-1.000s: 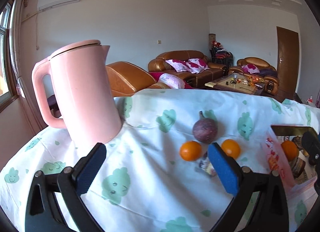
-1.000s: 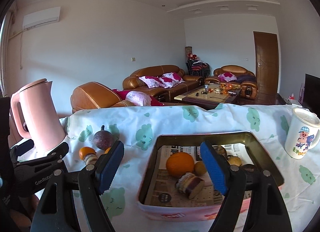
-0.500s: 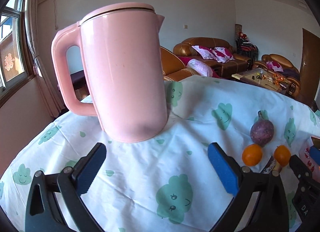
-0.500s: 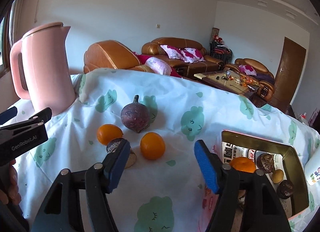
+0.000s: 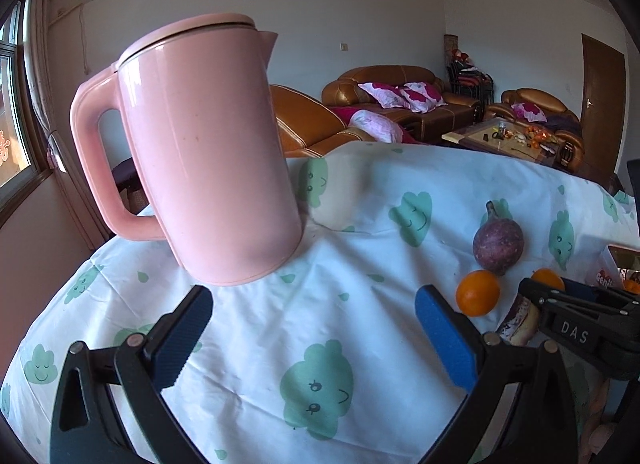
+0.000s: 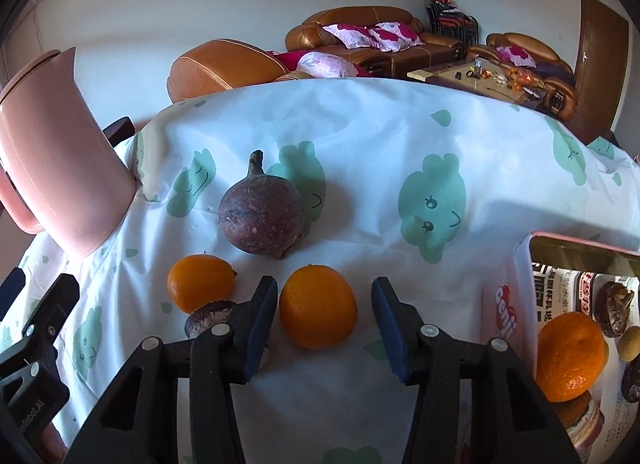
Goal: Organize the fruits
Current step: 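Grasp an orange with the right tool while the left tool grasps a striped cake roll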
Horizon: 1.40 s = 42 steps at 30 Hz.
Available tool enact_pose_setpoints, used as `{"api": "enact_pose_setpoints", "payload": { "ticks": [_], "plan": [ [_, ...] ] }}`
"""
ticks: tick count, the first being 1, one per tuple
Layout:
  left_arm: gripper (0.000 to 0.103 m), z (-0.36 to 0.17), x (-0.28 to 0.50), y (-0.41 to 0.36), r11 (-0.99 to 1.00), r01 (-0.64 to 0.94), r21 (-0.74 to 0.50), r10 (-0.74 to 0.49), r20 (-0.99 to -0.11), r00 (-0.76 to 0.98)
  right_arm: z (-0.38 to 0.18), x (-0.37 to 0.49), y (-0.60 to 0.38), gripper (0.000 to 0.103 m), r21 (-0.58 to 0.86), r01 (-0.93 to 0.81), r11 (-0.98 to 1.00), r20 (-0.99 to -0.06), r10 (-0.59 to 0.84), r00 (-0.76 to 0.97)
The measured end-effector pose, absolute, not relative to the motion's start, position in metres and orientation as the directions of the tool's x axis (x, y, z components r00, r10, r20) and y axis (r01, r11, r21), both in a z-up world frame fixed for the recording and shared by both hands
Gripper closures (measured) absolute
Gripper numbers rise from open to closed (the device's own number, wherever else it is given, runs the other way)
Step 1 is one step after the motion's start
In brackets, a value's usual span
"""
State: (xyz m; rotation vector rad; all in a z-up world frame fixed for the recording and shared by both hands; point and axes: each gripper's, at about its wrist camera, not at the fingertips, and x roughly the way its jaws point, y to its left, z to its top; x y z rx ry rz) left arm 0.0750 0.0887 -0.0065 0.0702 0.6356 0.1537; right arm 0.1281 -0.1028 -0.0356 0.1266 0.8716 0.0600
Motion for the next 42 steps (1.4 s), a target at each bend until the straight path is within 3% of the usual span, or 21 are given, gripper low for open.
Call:
{"api": "enact_pose_setpoints", "payload": {
  "ticks": [2, 7, 16, 27, 36, 42],
  "plan": [
    [0.000, -0.007, 0.075, 0.088, 0.986, -0.119, 0.117, 0.165, -0.584, 0.795, -0.036, 0.125, -0.104, 0.065, 0.156, -0.007, 0.988, -0.754, 0.124, 0.645],
    [0.000, -0.007, 0.073, 0.087, 0.986, -0.113, 0.124, 0.165, -0.578, 0.799, -0.032, 0.109, -0.093, 0.066, 0.135, -0.035, 0.990, -0.744, 0.125, 0.657],
    [0.000, -0.001, 0.062, 0.079, 0.990, -0.076, 0.123, 0.129, -0.522, 0.843, 0.003, 0.043, -0.099, 0.066, 0.087, -0.025, 0.996, -0.542, 0.068, 0.838],
    [0.000, 0.002, 0.037, 0.045, 0.997, 0.054, 0.064, -0.014, -0.506, 0.862, 0.015, -0.007, -0.121, 0.066, -0.020, -0.009, 1.000, -0.465, -0.002, 0.885],
    [0.001, -0.006, 0.041, -0.010, 0.978, 0.130, 0.163, -0.015, -0.566, 0.825, 0.017, -0.019, -0.151, 0.066, -0.023, 0.036, 0.999, -0.460, -0.043, 0.887],
    [0.018, -0.030, 0.074, -0.031, 0.970, 0.163, 0.181, 0.015, -0.711, 0.703, 0.018, -0.020, -0.163, 0.066, -0.006, 0.042, 0.999, -0.466, -0.040, 0.884]
  ]
}}
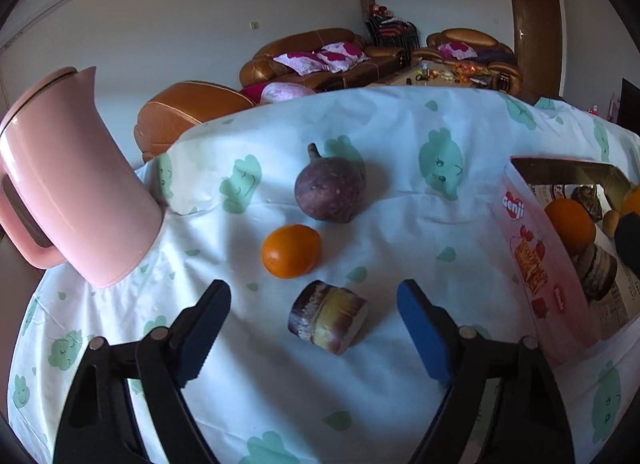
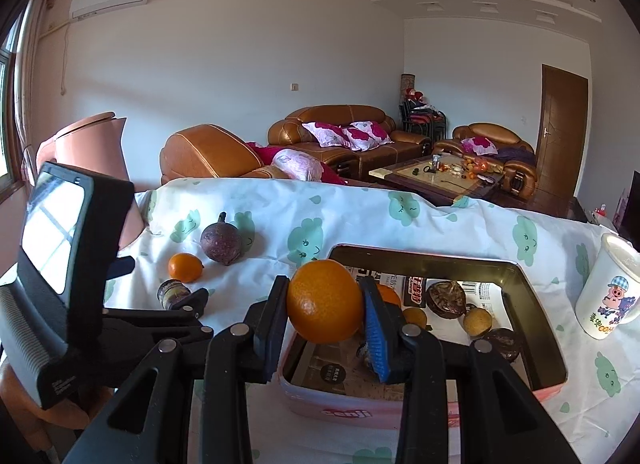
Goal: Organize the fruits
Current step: 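Grasp an orange with the right tool while the left tool grasps a striped cake roll, then carry the orange and the cake roll over the tin tray with both tools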
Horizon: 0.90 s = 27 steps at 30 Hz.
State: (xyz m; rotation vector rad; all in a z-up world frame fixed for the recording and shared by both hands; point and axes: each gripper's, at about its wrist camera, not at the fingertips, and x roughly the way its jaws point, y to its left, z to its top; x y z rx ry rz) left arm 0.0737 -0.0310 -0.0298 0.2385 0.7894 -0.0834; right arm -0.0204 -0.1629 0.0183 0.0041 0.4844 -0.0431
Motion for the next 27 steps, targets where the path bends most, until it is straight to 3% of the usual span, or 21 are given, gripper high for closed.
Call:
{"api": "enact_pose_setpoints", "payload": {
  "ticks": [3, 5, 10, 13, 22, 27],
  "plan": [
    [0.031, -0.039, 0.086, -0.036, 0.971, 0.175, 0.161, 0.008, -0.757, 0.653, 0.017, -0.019, -0.165, 0.066, 0.005, 0.037, 0.999, -0.475, -0.030, 0.879],
    [0.047, -0.041, 0.088, -0.038, 0.972, 0.192, 0.134, -0.022, -0.766, 0.642, 0.017, -0.018, -0.167, 0.066, 0.013, 0.035, 0.999, -0.480, -0.025, 0.877],
    [0.060, -0.040, 0.086, -0.044, 0.969, 0.201, 0.146, -0.020, -0.761, 0.649, 0.017, -0.016, -0.169, 0.066, 0.023, 0.034, 0.999, -0.482, -0.018, 0.876],
    [0.060, -0.037, 0.081, -0.044, 0.969, 0.209, 0.132, -0.042, -0.746, 0.665, 0.017, -0.016, -0.169, 0.066, 0.024, 0.030, 0.999, -0.477, -0.015, 0.879],
    [0.060, -0.010, 0.054, -0.036, 0.978, 0.104, 0.179, 0.023, -0.591, 0.806, 0.018, -0.021, -0.164, 0.066, 0.003, 0.031, 1.000, -0.451, -0.027, 0.892],
    [0.060, -0.003, 0.049, -0.027, 0.988, 0.072, 0.135, 0.015, -0.557, 0.830, 0.020, -0.024, -0.163, 0.066, 0.000, 0.031, 1.000, -0.441, -0.028, 0.897]
  ]
}}
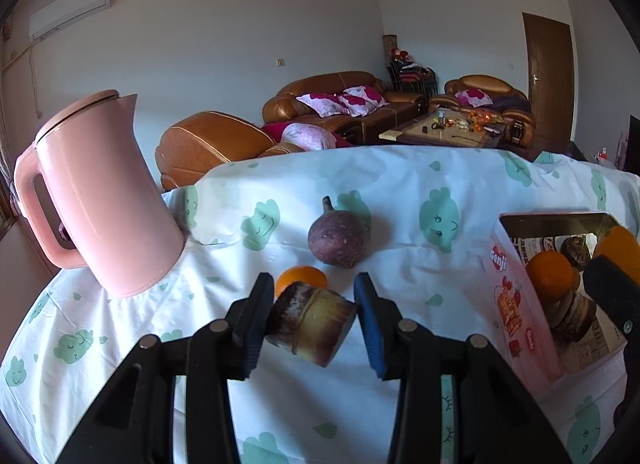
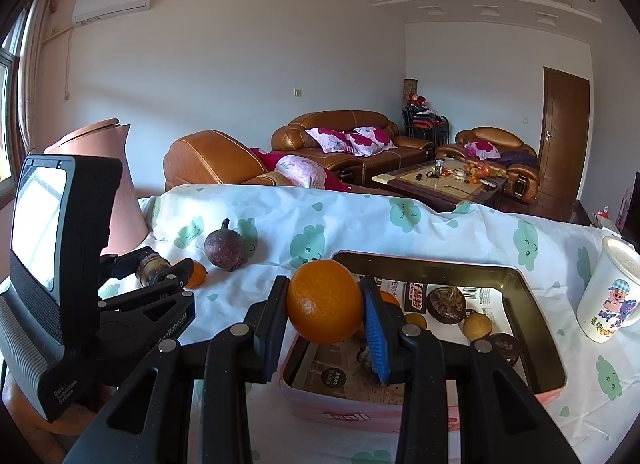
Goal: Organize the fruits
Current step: 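Carry the orange and the cake roll over the tin tray with both tools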
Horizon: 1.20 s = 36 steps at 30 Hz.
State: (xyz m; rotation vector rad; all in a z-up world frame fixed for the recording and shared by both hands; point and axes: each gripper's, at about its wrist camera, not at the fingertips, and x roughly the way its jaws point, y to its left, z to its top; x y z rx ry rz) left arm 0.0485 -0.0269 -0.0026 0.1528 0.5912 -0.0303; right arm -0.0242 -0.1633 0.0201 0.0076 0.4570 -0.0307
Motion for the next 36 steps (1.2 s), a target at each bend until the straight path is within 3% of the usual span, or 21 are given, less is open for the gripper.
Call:
{"api": "enact_pose_setpoints", "payload": {
  "ticks": [12, 36],
  "plan": [
    [0.060, 0.017, 0.017, -0.036, 0.995, 0.096, 0.020, -0.075, -0.474, 0.877, 0.031, -0.035, -0.183, 0.065, 0.009, 0.043, 0.999, -0.413, -0.035, 0.910],
    [0.060, 0.017, 0.013, -0.144, 0.965, 0.257, 0.059, -0.200, -0.471, 0.859, 0.032, -0.036, -0.271, 0.065, -0.037, 0.222, 0.974, -0.423, -0.217, 0.880]
  ]
}}
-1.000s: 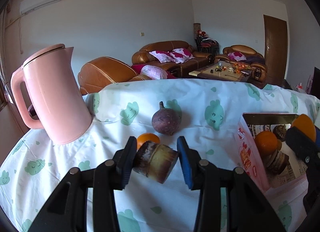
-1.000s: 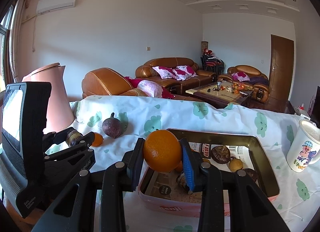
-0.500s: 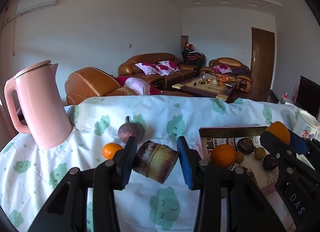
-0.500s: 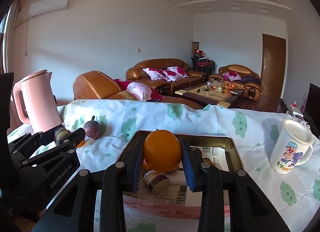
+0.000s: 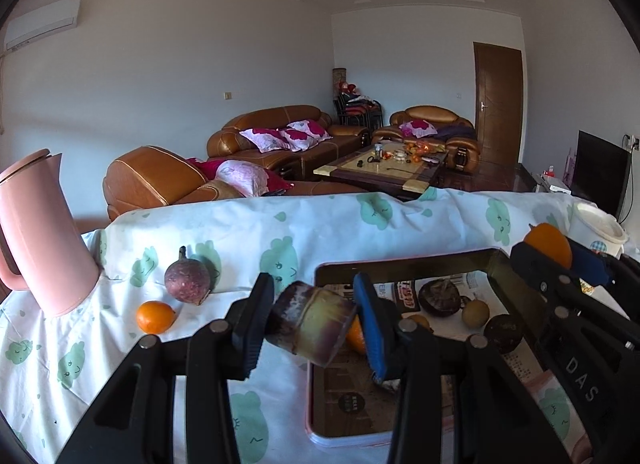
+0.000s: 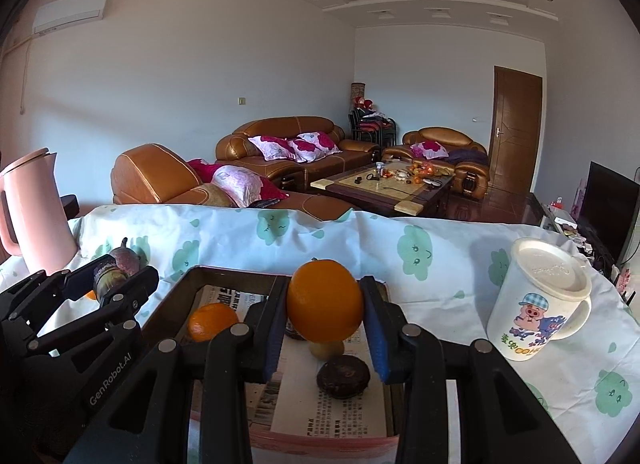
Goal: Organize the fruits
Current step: 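Carry the orange and the cake roll over the tin tray with both tools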
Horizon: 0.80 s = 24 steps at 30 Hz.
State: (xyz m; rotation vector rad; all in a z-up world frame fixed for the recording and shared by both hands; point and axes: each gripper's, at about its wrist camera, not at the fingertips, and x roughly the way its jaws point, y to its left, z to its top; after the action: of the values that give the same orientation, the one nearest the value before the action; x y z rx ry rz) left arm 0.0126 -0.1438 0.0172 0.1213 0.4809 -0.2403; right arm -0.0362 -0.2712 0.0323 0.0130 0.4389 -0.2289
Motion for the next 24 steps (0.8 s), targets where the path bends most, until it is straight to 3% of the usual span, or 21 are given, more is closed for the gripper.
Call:
{"api": "enact_pose_setpoints", "payload": {
  "ticks": [14, 24],
  "plan": [
    [0.059, 0.004, 0.029, -0.172, 0.953, 0.290, 0.087, -0.205, -0.520, 0.830, 0.019, -0.012, -0.291, 0.065, -0.050, 0.249, 0.967, -0.494, -0.240, 0.836],
    [0.059, 0.000, 0.034, -0.173, 0.955, 0.282, 0.092, -0.187, -0.550, 0.814, 0.000, 0.007, -0.290, 0.065, -0.002, 0.160, 0.987, -0.596, -0.130, 0.793]
  ]
}}
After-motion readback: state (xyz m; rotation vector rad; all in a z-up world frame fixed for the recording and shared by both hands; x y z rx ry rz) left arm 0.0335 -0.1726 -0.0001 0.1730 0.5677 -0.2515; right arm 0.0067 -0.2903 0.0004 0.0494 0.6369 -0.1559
